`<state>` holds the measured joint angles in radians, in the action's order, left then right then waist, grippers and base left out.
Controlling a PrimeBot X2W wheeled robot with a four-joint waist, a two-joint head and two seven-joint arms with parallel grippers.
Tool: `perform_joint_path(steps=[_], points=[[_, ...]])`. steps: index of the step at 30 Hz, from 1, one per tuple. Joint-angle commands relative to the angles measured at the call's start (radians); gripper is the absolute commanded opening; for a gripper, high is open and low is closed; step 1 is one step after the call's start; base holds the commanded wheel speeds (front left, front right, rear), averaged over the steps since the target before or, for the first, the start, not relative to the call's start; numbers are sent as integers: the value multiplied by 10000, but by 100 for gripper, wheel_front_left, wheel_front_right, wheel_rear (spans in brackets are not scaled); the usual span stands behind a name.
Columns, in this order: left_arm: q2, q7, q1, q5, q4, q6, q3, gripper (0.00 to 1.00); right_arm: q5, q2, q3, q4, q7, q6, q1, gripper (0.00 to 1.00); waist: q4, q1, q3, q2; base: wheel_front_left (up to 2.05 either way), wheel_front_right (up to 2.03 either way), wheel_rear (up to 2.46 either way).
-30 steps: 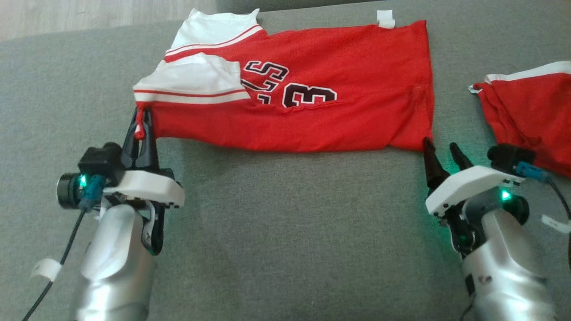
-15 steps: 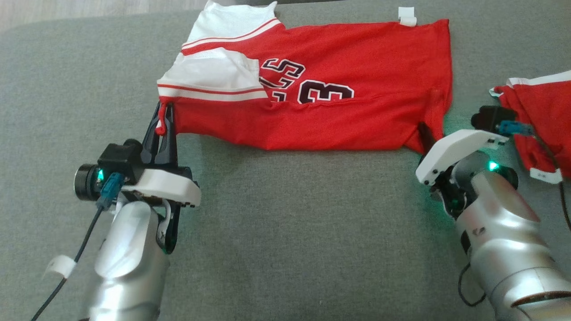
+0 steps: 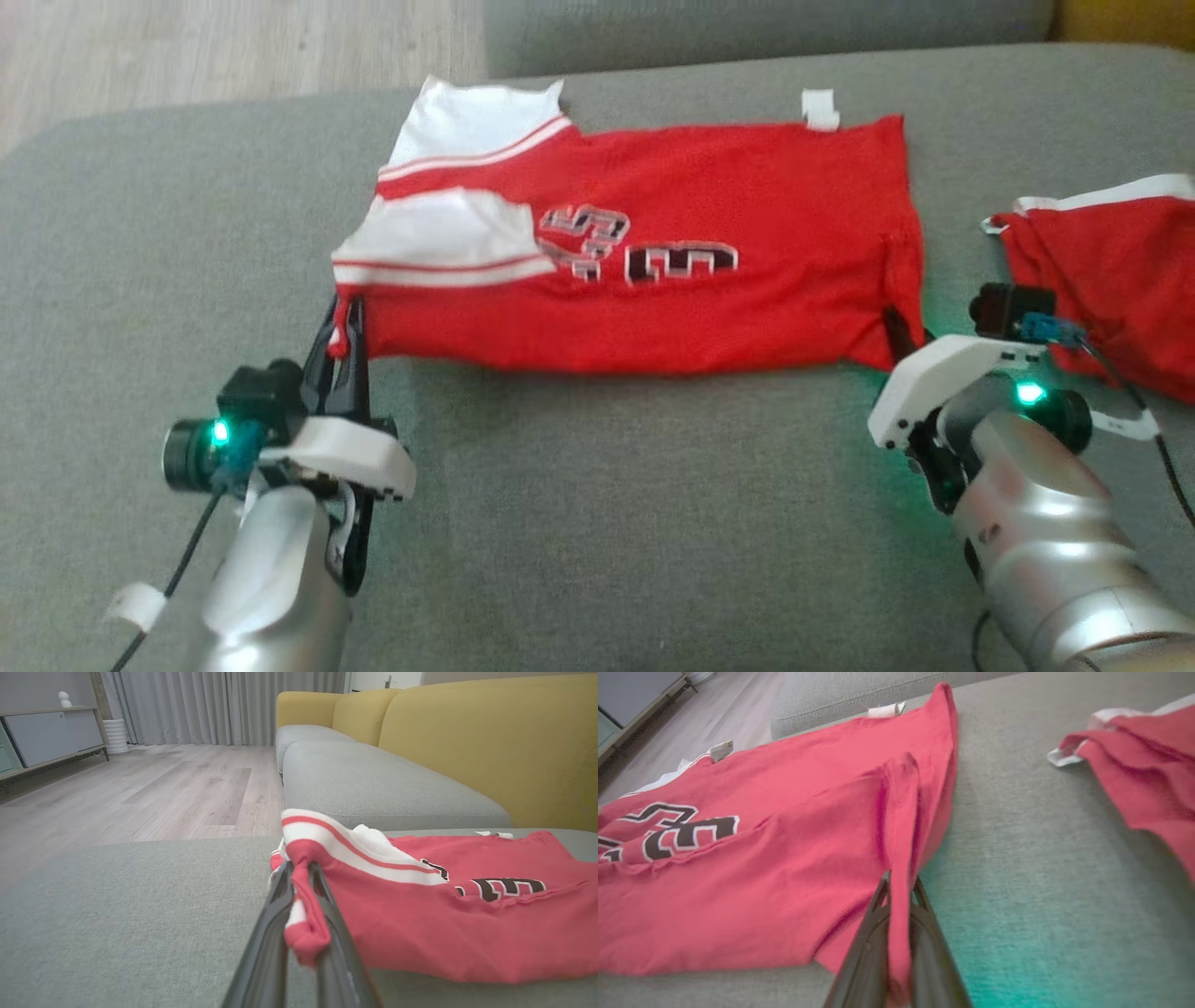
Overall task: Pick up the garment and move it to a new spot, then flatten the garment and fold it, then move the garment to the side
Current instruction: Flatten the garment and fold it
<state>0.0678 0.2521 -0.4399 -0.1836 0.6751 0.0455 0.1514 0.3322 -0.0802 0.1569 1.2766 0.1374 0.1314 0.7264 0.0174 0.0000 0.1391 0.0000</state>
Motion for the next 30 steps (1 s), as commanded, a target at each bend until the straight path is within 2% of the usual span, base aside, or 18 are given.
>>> perform_joint_path(steps=[1, 14, 19, 24, 25, 26, 27, 29, 30], points=[[281, 97, -158, 80, -251, 52, -350, 0, -9, -33, 159, -155, 122, -7, 13, 0, -73, 0, -178, 0, 0, 0, 0], [242, -39, 1244, 59, 571, 306, 146, 0, 897, -476, 493, -1026, -924, -7, -1585, 0, -330, 0, -1521, 0, 0, 0, 0], [231, -249, 2043, -21, 371, 358, 327, 0, 1488, -638, 663, -2123, -1546, -7, -2630, 0, -428, 0, -1831, 0, 0, 0, 0], [249, -450, 2619, -125, -281, 278, 368, 0, 1872, -789, 495, -3715, -1775, -7, -3695, 0, -547, 0, -1885, 0, 0, 0, 0], [249, -476, 2673, -150, -414, 252, 363, 0, 1858, -804, 465, -4094, -1754, -7, -3884, 86, -578, 0, -1863, 0, 0, 0, 0], [253, -500, 2707, -168, -533, 217, 355, 0, 1825, -824, 418, -4472, -1730, -7, -4062, 100, -614, 0, -1835, 0, 0, 0, 0], [256, -504, 2718, -179, -645, 182, 350, 0, 1752, -862, 299, -4854, -1611, -7, -4206, 100, -655, 0, -1796, 0, 0, 0, 0], [253, -435, 2683, -212, -886, 145, 335, 100, 1588, -861, 40, -5613, -1426, -7, -4431, 100, -739, 0, -1703, 0, 0, 0, 0], [253, -395, 2645, -232, -984, 122, 317, 100, 1491, -847, -119, -6024, -1288, -7, -4503, 100, -784, 0, -1648, 0, 0, 0, 0]])
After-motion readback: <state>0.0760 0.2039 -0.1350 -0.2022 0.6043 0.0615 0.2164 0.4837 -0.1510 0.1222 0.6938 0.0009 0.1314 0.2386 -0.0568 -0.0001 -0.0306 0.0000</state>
